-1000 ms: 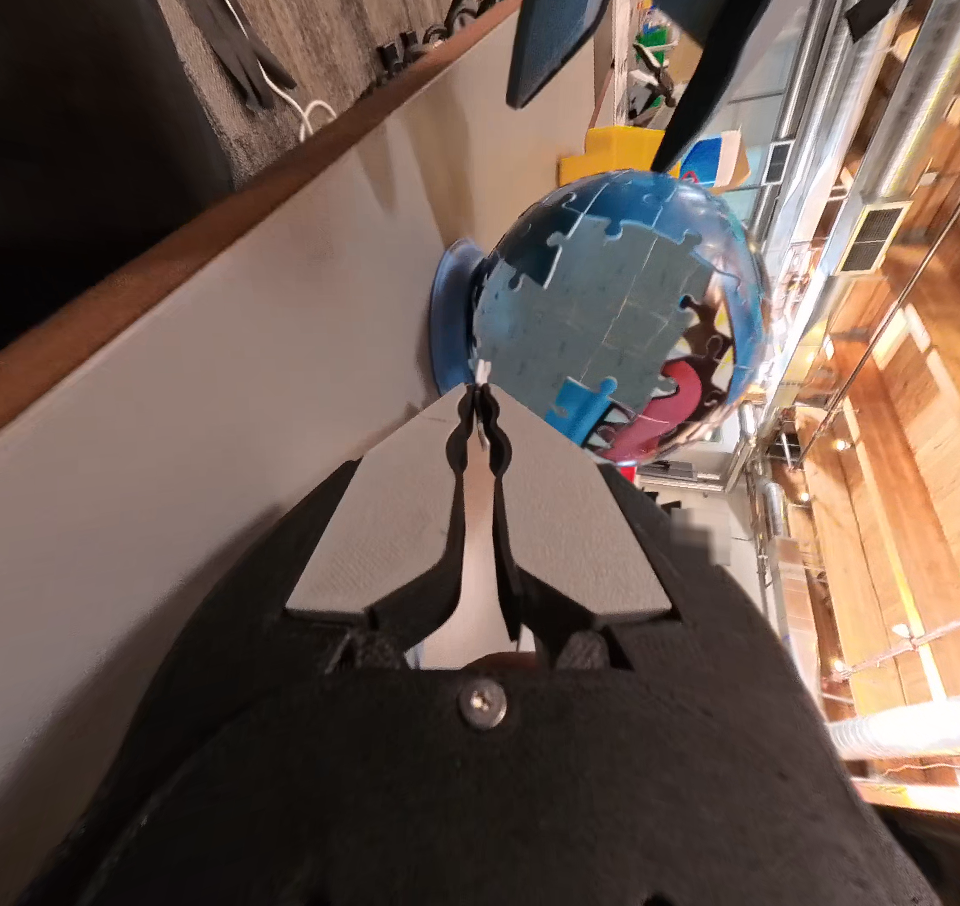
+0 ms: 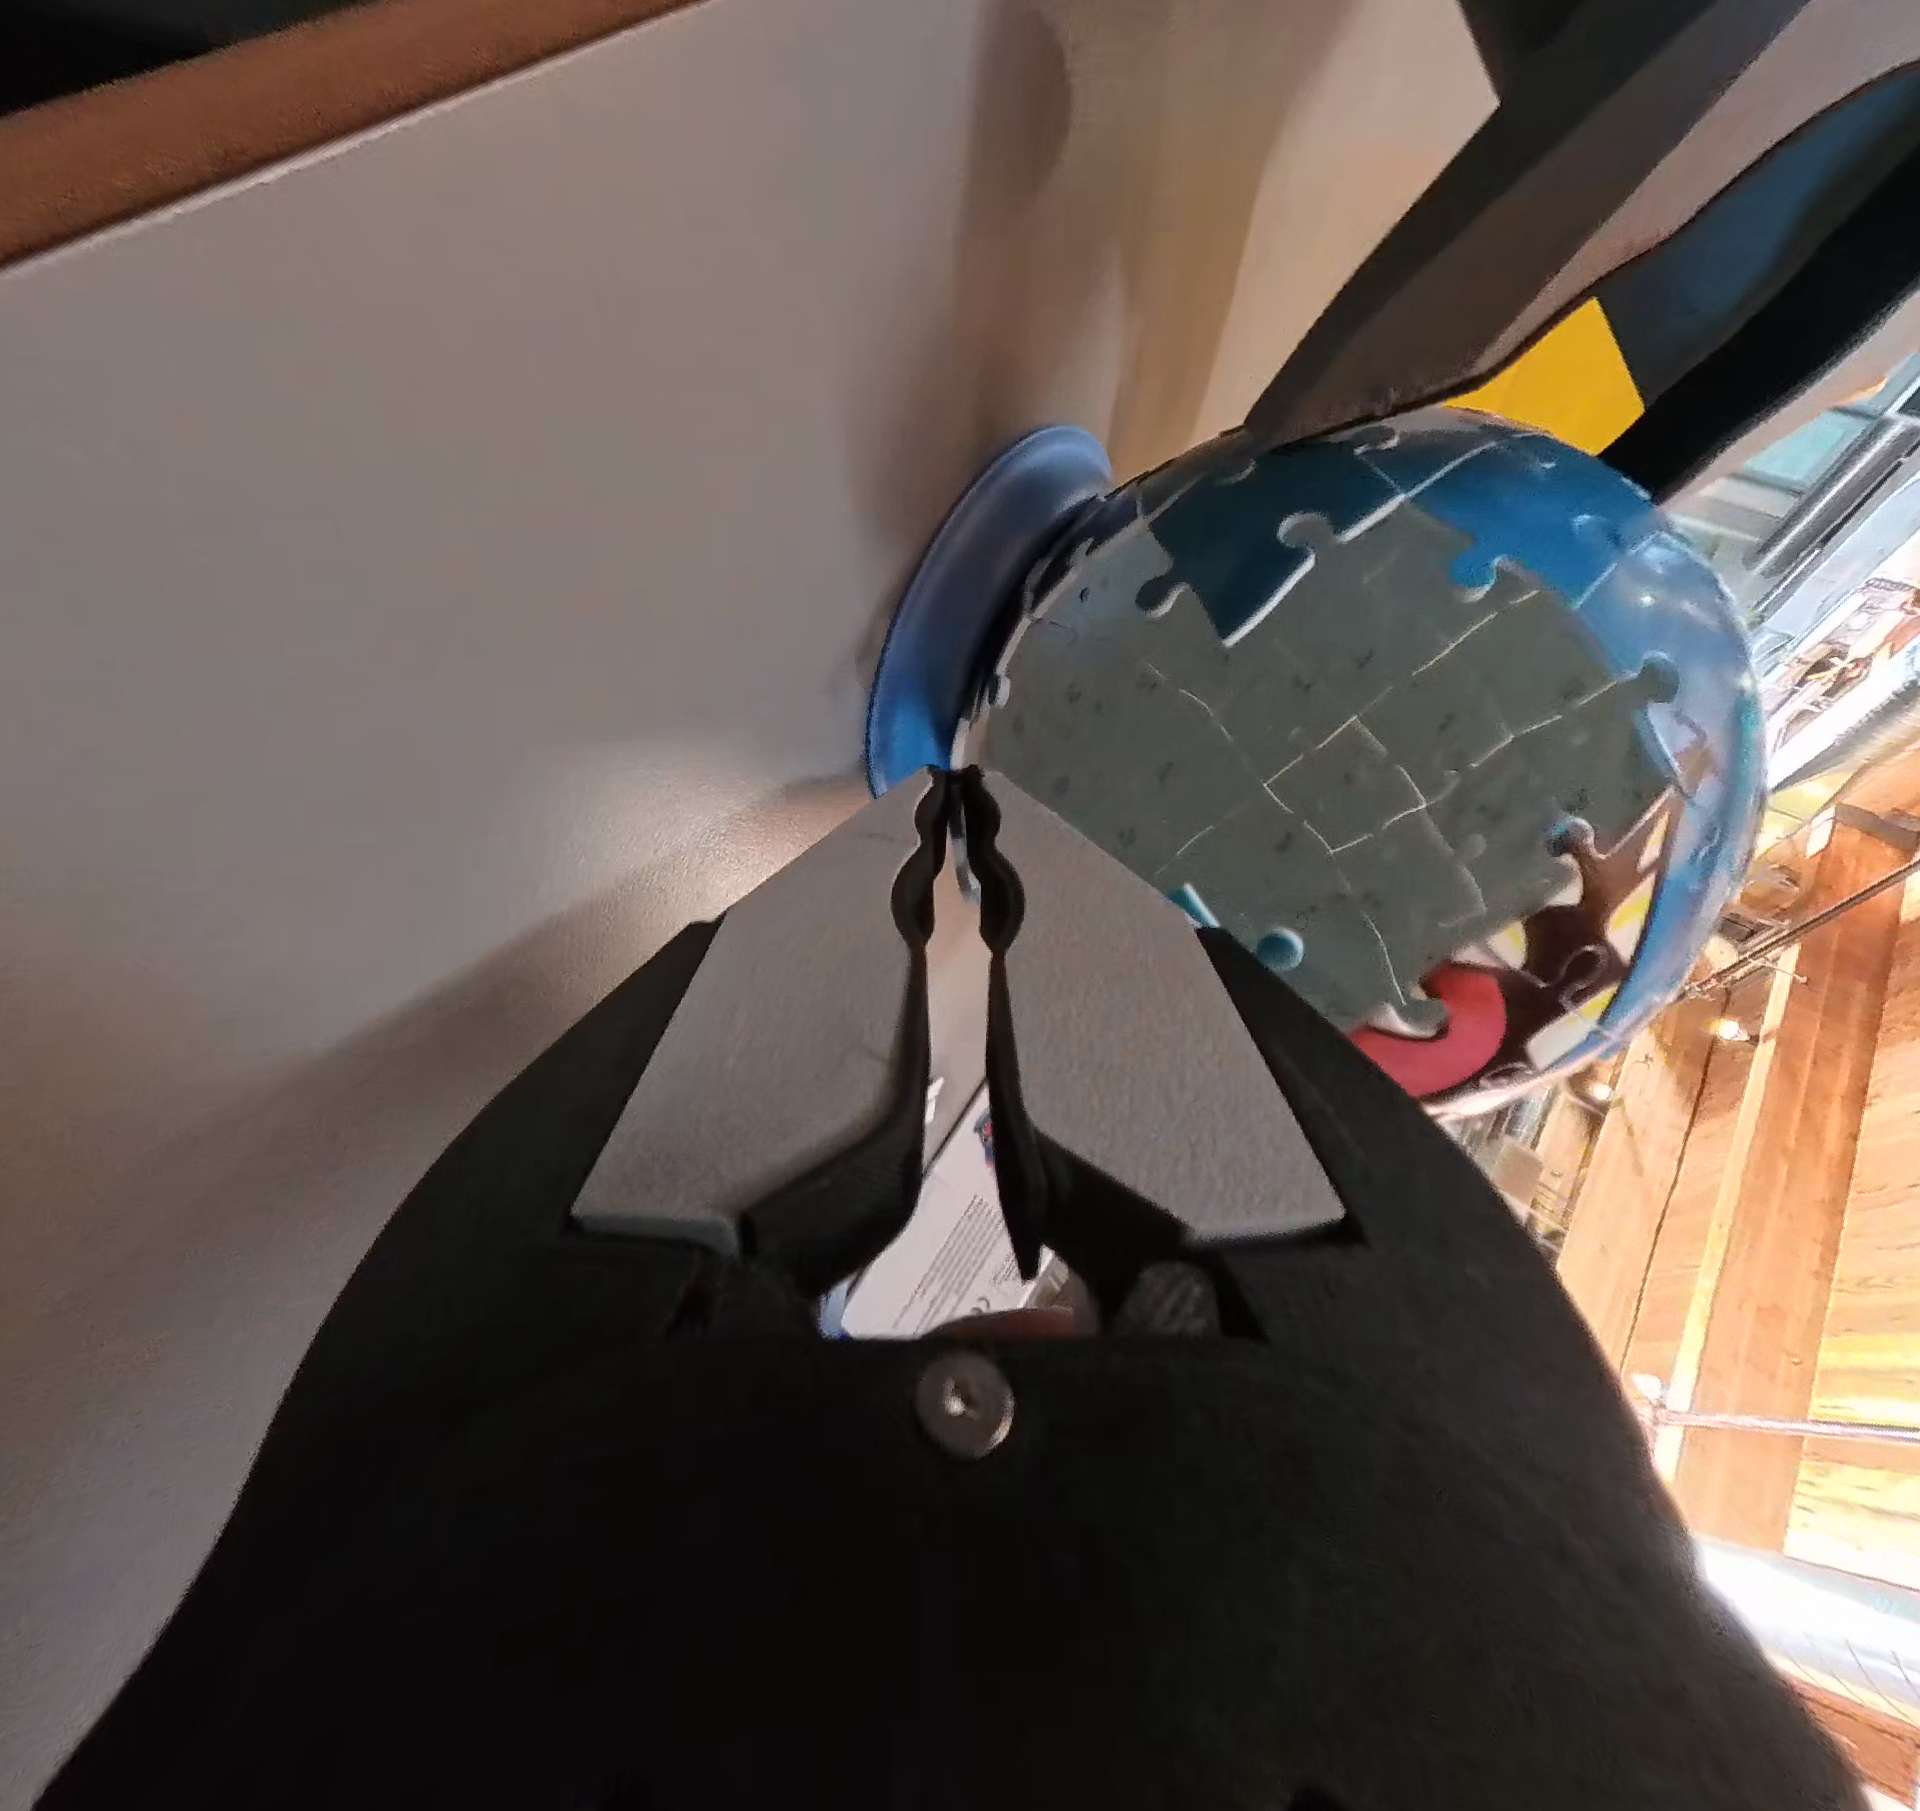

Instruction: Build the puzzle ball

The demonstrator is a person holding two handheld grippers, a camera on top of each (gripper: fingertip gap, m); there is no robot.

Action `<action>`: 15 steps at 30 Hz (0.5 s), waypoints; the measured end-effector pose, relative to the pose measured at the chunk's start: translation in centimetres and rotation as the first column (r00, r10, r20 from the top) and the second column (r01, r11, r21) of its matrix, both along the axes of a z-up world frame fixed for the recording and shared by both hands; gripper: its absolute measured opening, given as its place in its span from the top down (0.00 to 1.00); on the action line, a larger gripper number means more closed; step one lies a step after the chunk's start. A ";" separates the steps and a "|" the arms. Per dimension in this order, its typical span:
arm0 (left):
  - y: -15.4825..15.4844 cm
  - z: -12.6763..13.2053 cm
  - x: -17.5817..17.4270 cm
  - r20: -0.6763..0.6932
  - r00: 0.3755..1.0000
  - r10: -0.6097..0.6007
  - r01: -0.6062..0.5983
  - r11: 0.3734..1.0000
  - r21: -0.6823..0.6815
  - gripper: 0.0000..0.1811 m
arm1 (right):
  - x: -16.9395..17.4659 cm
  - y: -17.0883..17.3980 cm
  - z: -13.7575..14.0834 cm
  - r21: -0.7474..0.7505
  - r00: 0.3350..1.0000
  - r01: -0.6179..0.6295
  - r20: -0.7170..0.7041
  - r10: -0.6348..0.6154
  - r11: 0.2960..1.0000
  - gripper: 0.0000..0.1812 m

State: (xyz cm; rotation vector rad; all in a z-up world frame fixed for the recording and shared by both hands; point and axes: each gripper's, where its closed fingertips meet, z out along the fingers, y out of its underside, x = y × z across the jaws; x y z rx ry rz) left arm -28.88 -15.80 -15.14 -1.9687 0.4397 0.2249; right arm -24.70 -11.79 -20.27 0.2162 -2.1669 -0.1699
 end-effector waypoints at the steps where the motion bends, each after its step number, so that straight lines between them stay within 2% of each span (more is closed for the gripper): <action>1: 0.0 0.0 0.0 -0.001 1.000 0.001 -0.001 1.000 0.001 0.52 | 0.0 0.0 0.0 0.002 1.000 0.005 0.002 -0.005 1.000 1.00; 6: 0.1 0.0 0.1 -0.007 1.000 0.008 -0.008 1.000 0.009 0.51 | 0.4 0.1 -0.7 -0.050 0.997 0.056 0.058 -0.053 0.997 0.95; 15: 0.0 -0.1 0.1 -0.014 1.000 0.014 -0.014 1.000 0.011 0.51 | 0.3 0.1 -0.7 -0.039 0.996 0.076 0.056 -0.073 0.996 0.95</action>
